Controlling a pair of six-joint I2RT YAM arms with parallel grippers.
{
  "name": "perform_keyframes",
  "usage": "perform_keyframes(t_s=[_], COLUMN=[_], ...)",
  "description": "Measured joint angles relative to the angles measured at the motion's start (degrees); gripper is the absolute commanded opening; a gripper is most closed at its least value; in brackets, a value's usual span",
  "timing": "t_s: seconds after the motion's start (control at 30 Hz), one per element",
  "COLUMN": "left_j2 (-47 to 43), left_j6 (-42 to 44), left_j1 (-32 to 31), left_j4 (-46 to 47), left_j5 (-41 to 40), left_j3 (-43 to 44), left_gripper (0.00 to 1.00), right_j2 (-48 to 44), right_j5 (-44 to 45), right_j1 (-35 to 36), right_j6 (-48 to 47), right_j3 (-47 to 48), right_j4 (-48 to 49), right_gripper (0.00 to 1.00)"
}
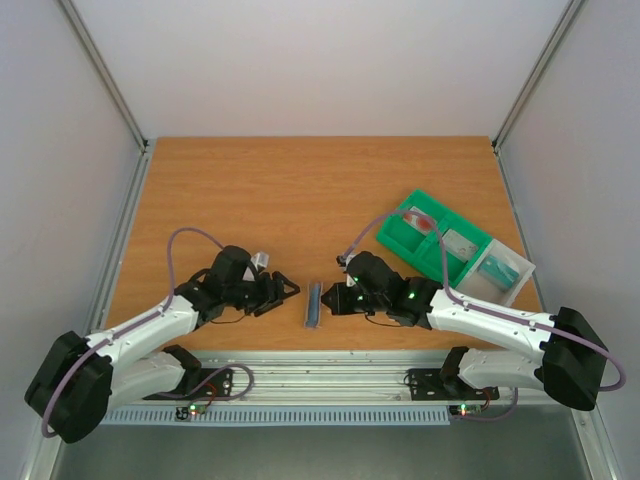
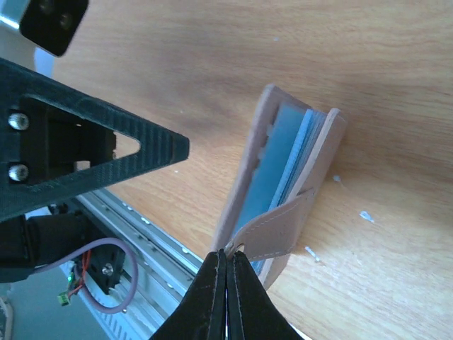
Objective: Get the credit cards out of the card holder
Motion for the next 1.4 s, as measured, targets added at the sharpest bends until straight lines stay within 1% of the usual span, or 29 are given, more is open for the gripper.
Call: perform_keyframes(t_s=[0.2,0.53,0.67,0.83,1.0,1.17,1.4], left_j2=[-0.11,4.59,4.66,3.28,1.75,2.12,6.99], left_j6=[0.46,1.6,2.49,4.26,5.38,5.84,5.81], left_j1=[0.0,0.0,0.0,0.0,0.0,0.0,0.0], left_j4=[-0.79,-0.5,-1.31,-5.33,-8.39,-8.31,-5.42], left_j5=[0.15,-0.13,-1.46,-4.48,-6.99,-7.61,-6.8], left_j3=[-0.37,-2.16,-2.16,-2.1,-2.1,-2.12,-2.12], left_gripper=[0.7,0.64,0.63,0.57,0.54,0.5,0.48], right_j2=[0.15,0.13,0.13,-0.07,0.35,3.02,5.86], right_j5=[-1.11,-0.46,2.03,5.97,9.38,10.49,11.13], right_j1=[0.0,0.0,0.0,0.0,-0.33,-0.92,-1.73], right_j6=[0.02,0.0,-0.37,-1.38,-2.16,-2.82,-3.02], right_j3=[-0.11,-1.46,-1.57,-2.75,-4.04,-4.42,-5.77], right_j4=[2.47,2.4,-0.24,-2.47,-3.91,-3.85,-2.78], right_gripper=[0.01,0.01,0.01,0.01,0.01,0.01,0.01])
